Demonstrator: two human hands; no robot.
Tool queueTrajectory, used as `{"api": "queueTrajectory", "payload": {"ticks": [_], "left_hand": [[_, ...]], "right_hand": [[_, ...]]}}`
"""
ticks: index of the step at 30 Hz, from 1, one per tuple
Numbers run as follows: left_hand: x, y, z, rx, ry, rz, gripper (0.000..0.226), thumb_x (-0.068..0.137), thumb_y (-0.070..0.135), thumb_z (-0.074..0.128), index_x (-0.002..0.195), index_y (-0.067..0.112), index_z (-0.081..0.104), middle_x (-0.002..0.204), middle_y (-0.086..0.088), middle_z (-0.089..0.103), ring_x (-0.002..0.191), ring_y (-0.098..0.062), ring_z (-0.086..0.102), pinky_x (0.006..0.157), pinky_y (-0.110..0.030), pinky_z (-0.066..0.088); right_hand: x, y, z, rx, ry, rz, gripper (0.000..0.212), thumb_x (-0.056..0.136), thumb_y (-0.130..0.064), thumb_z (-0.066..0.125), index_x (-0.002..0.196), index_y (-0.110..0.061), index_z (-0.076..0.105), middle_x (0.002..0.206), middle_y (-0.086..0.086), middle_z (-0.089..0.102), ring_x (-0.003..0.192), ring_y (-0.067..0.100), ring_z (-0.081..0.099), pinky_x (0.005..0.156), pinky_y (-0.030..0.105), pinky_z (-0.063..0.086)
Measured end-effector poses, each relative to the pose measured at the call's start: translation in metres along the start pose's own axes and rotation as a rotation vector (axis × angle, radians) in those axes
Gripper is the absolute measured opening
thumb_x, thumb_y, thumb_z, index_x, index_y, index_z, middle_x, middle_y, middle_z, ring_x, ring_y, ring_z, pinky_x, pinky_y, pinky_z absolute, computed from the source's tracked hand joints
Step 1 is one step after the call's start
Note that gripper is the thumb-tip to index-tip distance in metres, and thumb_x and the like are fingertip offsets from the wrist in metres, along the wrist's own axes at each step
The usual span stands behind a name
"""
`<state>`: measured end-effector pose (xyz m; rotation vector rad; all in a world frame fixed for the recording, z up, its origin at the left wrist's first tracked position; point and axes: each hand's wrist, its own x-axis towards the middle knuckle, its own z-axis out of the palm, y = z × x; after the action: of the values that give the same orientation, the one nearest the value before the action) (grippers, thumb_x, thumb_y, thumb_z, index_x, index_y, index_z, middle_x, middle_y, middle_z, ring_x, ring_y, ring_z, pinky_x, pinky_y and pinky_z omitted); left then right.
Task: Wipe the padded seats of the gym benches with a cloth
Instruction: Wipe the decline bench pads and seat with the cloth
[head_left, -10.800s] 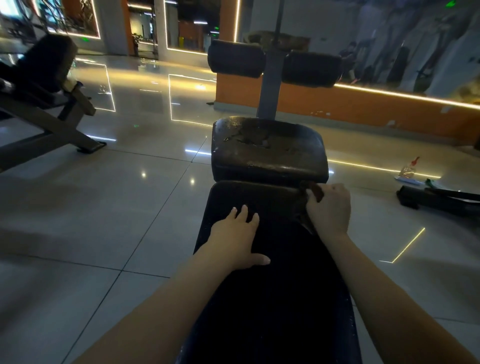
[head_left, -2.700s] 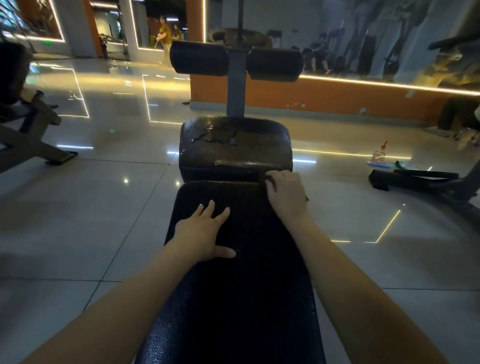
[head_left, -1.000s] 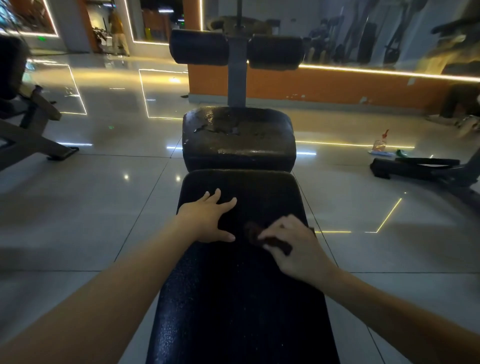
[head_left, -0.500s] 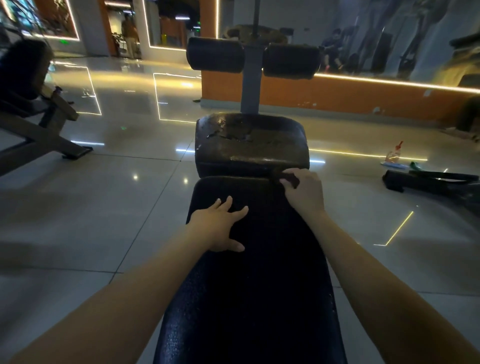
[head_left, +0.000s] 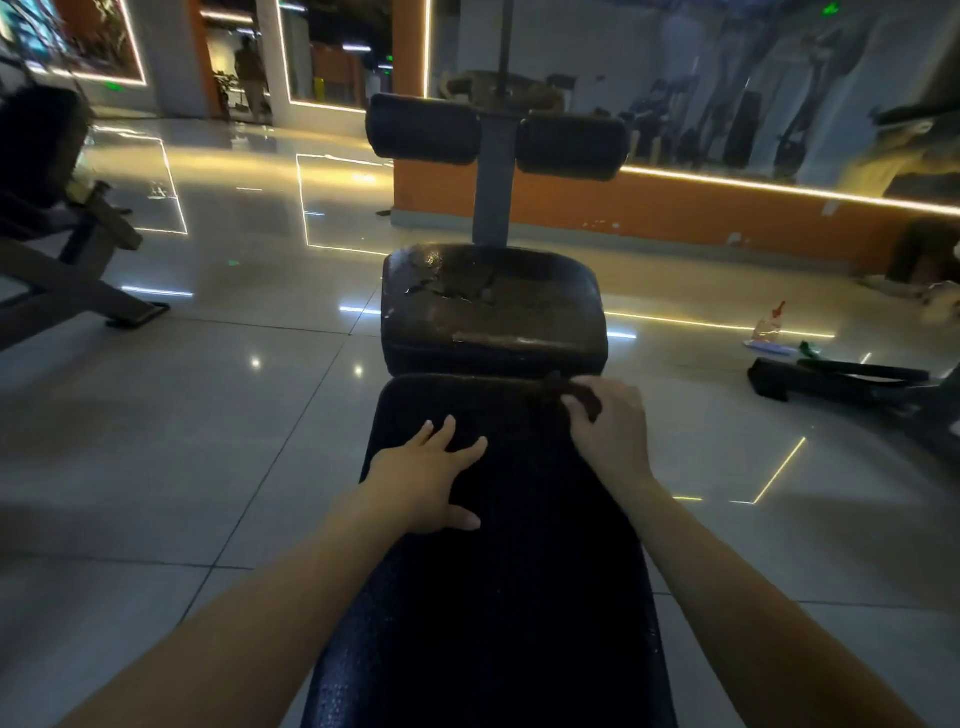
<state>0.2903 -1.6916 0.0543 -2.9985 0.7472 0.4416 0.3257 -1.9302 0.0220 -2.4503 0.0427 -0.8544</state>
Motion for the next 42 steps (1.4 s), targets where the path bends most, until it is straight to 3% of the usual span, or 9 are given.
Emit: {"api": "queueTrajectory", "payload": {"ticks": [6, 12, 16, 20, 24, 28, 33, 37, 42], "left_hand": [[0.002, -0.005, 0.002, 0.015, 0.005, 0.003, 0.093, 0.089, 0.063, 0.054, 0.152, 0.043, -0.010, 0.162, 0.001, -0.021, 0.150, -0.022, -0.011, 0.112, -0.047, 0.036], [0.001, -0.004, 0.003, 0.011, 0.011, 0.002, 0.093, 0.089, 0.062, 0.056, 0.153, 0.043, -0.010, 0.162, 0.001, -0.019, 0.150, -0.022, -0.011, 0.114, -0.048, 0.032], [0.000, 0.000, -0.002, -0.041, -0.017, -0.010, 0.093, 0.090, 0.054, 0.060, 0.154, 0.041, -0.006, 0.163, 0.001, -0.016, 0.151, -0.023, -0.009, 0.116, -0.050, 0.029], [0.002, -0.001, -0.005, -0.057, -0.017, -0.013, 0.093, 0.090, 0.050, 0.063, 0.154, 0.041, -0.005, 0.163, 0.001, -0.016, 0.151, -0.023, -0.009, 0.117, -0.051, 0.027], [0.005, -0.001, -0.004, -0.030, -0.017, -0.026, 0.094, 0.089, 0.052, 0.063, 0.153, 0.042, -0.005, 0.163, 0.001, -0.016, 0.151, -0.023, -0.008, 0.115, -0.052, 0.031], [0.007, -0.005, -0.004, -0.033, -0.021, -0.030, 0.095, 0.088, 0.054, 0.064, 0.153, 0.042, -0.004, 0.163, 0.001, -0.015, 0.151, -0.024, -0.008, 0.115, -0.055, 0.028], [0.008, -0.003, -0.001, -0.078, -0.017, -0.048, 0.095, 0.088, 0.050, 0.066, 0.154, 0.042, -0.002, 0.163, 0.000, -0.015, 0.151, -0.026, -0.009, 0.117, -0.058, 0.021], [0.001, 0.009, -0.004, -0.138, -0.032, -0.079, 0.091, 0.092, 0.038, 0.065, 0.155, 0.037, -0.001, 0.163, -0.005, -0.015, 0.150, -0.032, -0.011, 0.119, -0.058, 0.015], [-0.014, 0.025, 0.011, -0.221, 0.079, -0.113, 0.072, 0.098, 0.027, 0.057, 0.154, 0.040, 0.014, 0.165, -0.003, -0.003, 0.151, -0.030, -0.003, 0.118, -0.056, 0.021]], "right_hand": [[0.034, -0.006, 0.018, -0.109, -0.080, -0.006, 0.024, 0.092, -0.025, 0.066, 0.115, -0.019, 0.069, 0.105, 0.009, 0.065, 0.103, 0.027, 0.056, 0.083, 0.027, 0.035], [-0.076, -0.029, -0.011, 0.113, -0.302, -0.290, 0.018, 0.088, -0.029, 0.068, 0.106, -0.027, 0.070, 0.097, -0.010, 0.061, 0.094, 0.004, 0.051, 0.084, 0.021, 0.042], [-0.151, -0.029, -0.033, 0.227, -0.458, -0.418, 0.020, 0.090, -0.030, 0.064, 0.109, -0.028, 0.066, 0.099, -0.011, 0.056, 0.097, 0.003, 0.048, 0.081, 0.020, 0.042], [-0.094, -0.020, -0.019, 0.124, -0.261, -0.389, 0.019, 0.088, -0.020, 0.061, 0.106, -0.021, 0.068, 0.100, -0.005, 0.061, 0.098, 0.009, 0.050, 0.087, 0.022, 0.038], [0.002, -0.007, 0.006, -0.024, -0.045, -0.099, 0.017, 0.089, -0.010, 0.065, 0.106, -0.012, 0.066, 0.103, 0.009, 0.062, 0.103, 0.028, 0.052, 0.082, 0.021, 0.024], [0.000, -0.002, 0.006, -0.057, -0.125, -0.182, 0.019, 0.092, -0.015, 0.064, 0.111, -0.014, 0.064, 0.106, 0.003, 0.058, 0.102, 0.017, 0.045, 0.085, 0.023, 0.028], [-0.066, 0.006, -0.027, 0.007, -0.202, -0.333, 0.015, 0.091, -0.019, 0.065, 0.106, -0.018, 0.067, 0.098, -0.004, 0.061, 0.092, 0.007, 0.047, 0.082, 0.007, 0.031], [-0.132, 0.002, -0.044, 0.044, -0.239, -0.366, 0.020, 0.089, -0.027, 0.061, 0.105, -0.018, 0.069, 0.098, -0.003, 0.064, 0.090, 0.015, 0.052, 0.079, 0.024, 0.040], [-0.207, -0.002, -0.065, 0.138, -0.310, -0.379, 0.020, 0.090, -0.029, 0.061, 0.105, -0.020, 0.070, 0.099, -0.008, 0.062, 0.091, 0.010, 0.052, 0.078, 0.021, 0.042]]}}
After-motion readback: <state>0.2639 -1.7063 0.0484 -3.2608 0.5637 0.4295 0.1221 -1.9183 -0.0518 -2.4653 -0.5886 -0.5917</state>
